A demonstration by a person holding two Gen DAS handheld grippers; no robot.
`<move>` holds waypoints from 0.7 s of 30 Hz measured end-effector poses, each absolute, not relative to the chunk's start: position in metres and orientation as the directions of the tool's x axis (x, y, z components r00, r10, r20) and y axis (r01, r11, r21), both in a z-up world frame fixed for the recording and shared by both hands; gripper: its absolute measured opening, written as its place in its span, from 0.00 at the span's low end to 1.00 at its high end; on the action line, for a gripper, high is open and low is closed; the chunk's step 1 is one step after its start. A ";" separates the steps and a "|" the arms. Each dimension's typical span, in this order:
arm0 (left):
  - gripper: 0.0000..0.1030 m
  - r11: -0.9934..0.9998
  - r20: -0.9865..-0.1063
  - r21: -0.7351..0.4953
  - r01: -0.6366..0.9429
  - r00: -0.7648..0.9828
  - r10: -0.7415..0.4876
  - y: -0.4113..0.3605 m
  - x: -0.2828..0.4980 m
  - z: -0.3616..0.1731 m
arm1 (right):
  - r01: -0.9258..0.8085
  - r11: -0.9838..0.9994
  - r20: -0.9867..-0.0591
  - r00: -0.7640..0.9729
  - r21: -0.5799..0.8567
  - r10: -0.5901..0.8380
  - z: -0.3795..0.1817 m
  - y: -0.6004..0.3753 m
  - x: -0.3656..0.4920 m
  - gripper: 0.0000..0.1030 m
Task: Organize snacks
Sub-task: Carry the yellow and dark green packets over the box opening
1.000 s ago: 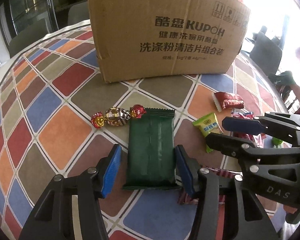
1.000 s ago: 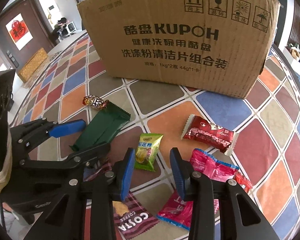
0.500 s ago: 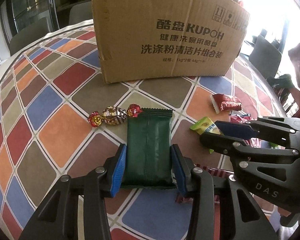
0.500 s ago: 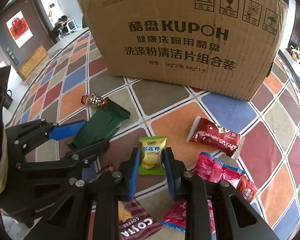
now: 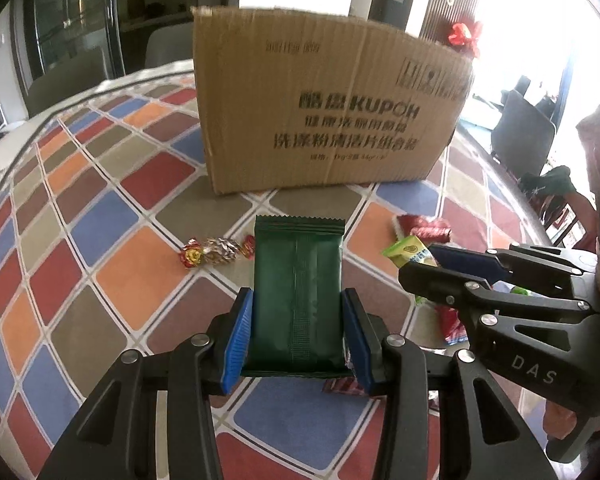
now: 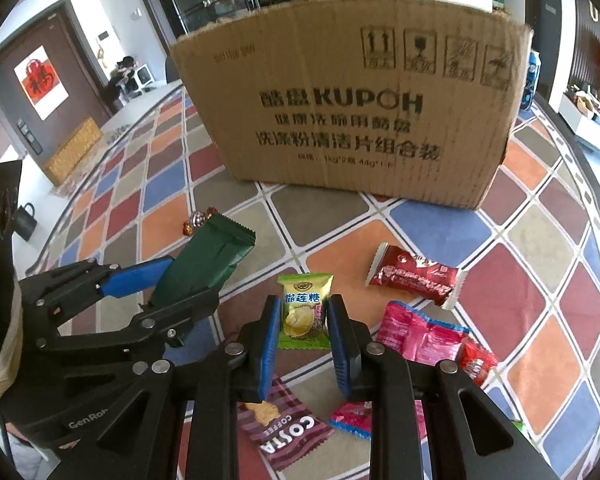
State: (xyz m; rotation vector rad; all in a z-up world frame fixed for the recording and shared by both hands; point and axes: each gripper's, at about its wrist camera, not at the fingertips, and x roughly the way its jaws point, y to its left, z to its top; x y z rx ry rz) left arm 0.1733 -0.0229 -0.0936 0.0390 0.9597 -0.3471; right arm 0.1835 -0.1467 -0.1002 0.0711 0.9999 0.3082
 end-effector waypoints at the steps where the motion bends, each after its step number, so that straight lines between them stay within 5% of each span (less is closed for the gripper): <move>1: 0.42 0.944 -0.799 -0.120 0.307 0.534 -0.276 -0.022 0.171 -0.088 | -0.222 0.955 -0.812 0.508 0.199 0.287 -0.097 -0.148 0.182 0.24; 21: 0.42 0.942 -0.644 -0.098 0.320 0.701 -0.305 -0.017 0.167 0.002 | -0.237 0.953 -0.668 0.680 0.189 0.302 -0.010 -0.165 0.166 0.24</move>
